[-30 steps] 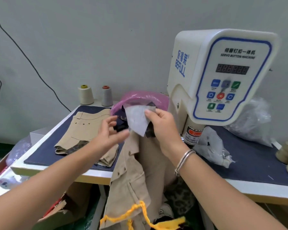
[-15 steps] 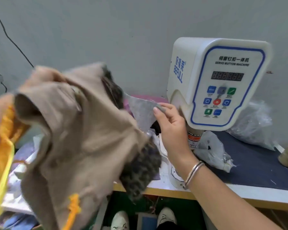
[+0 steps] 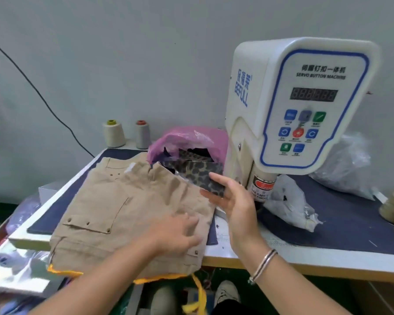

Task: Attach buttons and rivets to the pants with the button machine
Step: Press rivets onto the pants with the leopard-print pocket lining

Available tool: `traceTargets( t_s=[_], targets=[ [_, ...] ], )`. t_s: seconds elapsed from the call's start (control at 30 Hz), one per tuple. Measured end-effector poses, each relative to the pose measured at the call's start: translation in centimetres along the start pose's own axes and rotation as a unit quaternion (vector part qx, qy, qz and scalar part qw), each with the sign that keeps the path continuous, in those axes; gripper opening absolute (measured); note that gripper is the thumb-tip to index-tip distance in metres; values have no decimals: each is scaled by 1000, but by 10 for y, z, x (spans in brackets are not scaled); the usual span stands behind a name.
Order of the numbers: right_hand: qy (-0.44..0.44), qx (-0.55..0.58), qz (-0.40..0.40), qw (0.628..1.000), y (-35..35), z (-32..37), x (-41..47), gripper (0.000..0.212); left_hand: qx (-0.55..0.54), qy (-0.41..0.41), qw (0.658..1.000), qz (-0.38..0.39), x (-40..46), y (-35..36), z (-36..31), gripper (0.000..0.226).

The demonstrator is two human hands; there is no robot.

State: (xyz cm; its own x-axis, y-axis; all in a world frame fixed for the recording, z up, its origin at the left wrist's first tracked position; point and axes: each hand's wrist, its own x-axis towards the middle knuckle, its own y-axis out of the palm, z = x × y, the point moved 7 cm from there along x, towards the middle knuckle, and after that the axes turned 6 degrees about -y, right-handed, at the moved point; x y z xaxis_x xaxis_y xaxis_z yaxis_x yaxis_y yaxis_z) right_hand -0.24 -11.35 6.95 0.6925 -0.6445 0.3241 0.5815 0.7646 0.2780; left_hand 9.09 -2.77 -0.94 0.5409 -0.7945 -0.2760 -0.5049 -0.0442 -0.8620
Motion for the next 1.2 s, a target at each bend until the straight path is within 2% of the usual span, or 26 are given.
traceTargets(
  t_s=[0.03,0.13,0.2,0.27,0.3,0.33,0.4,0.47,0.53,0.6,0.67,0.7,0.73,0.8,0.83,0.9,1.0,1.1,1.2],
  targets=[
    [12,-12,-6,1000,-2,-4,2,32,32,-12,999,8,0,4,1,56],
    [14,-46,-25,999,-4,-14,13,21,-46,-28,998,16,6,-17,16,38],
    [12,-49,-29,998,0,-19,23,33,-94,-24,990,-103,13,-57,31,30],
    [23,-15,-29,999,6,-28,31,40,-133,-25,960,-243,12,-88,47,29],
    [34,-4,-26,999,9,-34,34,44,-198,-34,943,-265,13,-95,57,26],
    [48,-8,-20,999,13,-42,36,48,-291,-43,922,-253,18,-96,65,23],
    [74,-16,-3,997,19,-57,37,53,-454,-67,873,-167,29,-87,69,20],
    [95,9,-4,995,20,-72,37,56,-552,-93,824,-89,37,-76,69,26],
    [119,23,-26,992,14,-86,35,53,-592,-85,800,-56,41,-69,68,22],
    [139,-28,-37,989,6,-96,32,36,-557,-60,824,-86,45,-72,70,9],
    [156,-103,-29,982,-3,-105,29,13,-475,-56,867,-142,49,-76,77,17],
    [152,-146,-21,977,-5,-106,30,8,-410,-55,894,-169,51,-80,78,17],
    [127,-212,-14,969,-8,-104,34,13,-337,-50,919,-198,53,-84,77,17],
    [40,-367,10,929,-9,-95,45,22,-206,-28,945,-251,56,-93,73,18],
    [11,-424,24,905,-6,-92,48,22,-148,-10,950,-275,56,-97,70,17],
    [12,-491,47,870,-4,-94,52,19,-8,26,947,-319,57,-104,61,6],
    [38,-532,46,844,-6,-101,50,18,124,33,933,-335,62,-106,57,4],
    [19,-534,29,845,-3,-98,47,20,156,32,932,-325,65,-110,56,5],
    [2,-505,8,863,-4,-92,48,20,190,41,934,-300,65,-116,56,5]
  ],
)
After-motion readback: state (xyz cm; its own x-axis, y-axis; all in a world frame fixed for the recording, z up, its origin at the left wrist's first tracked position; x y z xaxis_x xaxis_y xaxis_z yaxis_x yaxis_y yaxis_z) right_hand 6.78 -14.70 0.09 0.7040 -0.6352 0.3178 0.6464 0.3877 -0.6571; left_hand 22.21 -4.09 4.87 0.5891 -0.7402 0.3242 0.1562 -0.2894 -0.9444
